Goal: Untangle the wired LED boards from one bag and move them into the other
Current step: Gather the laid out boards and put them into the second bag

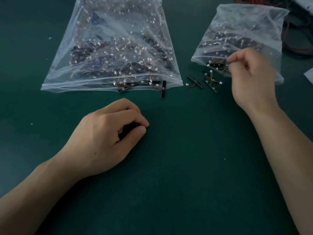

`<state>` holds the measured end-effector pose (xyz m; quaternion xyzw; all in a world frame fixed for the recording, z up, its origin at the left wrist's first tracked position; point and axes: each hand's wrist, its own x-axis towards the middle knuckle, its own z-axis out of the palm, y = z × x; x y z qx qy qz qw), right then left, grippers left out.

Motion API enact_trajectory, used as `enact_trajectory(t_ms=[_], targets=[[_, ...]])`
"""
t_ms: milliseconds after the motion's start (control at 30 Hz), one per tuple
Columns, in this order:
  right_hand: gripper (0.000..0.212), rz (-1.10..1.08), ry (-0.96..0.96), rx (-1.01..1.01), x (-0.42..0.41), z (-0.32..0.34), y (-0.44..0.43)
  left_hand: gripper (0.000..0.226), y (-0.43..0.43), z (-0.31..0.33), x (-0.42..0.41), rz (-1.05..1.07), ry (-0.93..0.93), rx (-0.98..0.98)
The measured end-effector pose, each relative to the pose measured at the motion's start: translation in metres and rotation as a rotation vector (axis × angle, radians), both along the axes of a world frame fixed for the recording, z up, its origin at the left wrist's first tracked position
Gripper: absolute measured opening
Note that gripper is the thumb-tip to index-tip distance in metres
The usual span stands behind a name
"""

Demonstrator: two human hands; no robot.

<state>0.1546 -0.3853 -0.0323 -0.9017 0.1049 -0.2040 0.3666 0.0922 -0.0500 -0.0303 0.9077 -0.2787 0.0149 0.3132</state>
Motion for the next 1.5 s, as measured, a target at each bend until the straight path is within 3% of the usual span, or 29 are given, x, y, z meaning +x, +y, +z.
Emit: enact_trajectory(t_ms=[133,333,500,1000,1100,1267,1400,1500], targets=[[0.029,0.148,0.154,-0.262,-0.002,-0.004,0.002,0.017,0.0,0.0,0.0,-0.002,0.002,-0.01],[0.011,0.17,0.123,-0.272,-0.003,-0.004,-0.001,0.013,0.001,0.0,0.0,-0.002,0.001,-0.002],[0.021,0.104,0.081,-0.281,-0.001,-0.006,-0.003,0.014,0.001,-0.001,0.0,-0.009,0.005,-0.011],[0.022,-0.179,0.017,-0.353,0.016,-0.004,-0.004,0.018,0.001,0.0,0.0,-0.007,-0.006,-0.01],[0.02,-0.197,0.044,-0.279,0.015,-0.003,-0.002,0.017,0.001,0.0,0.0,-0.006,-0.008,-0.005],[0.015,-0.145,0.052,-0.355,0.013,-0.002,0.001,0.016,0.001,-0.001,-0.001,-0.005,0.003,-0.012],[0.036,-0.079,0.164,-0.479,0.014,-0.003,-0.002,0.015,0.001,-0.001,-0.001,-0.005,0.0,-0.012],[0.039,-0.076,0.315,-0.578,0.017,-0.001,-0.002,0.012,0.001,-0.001,0.0,-0.003,-0.003,-0.006]])
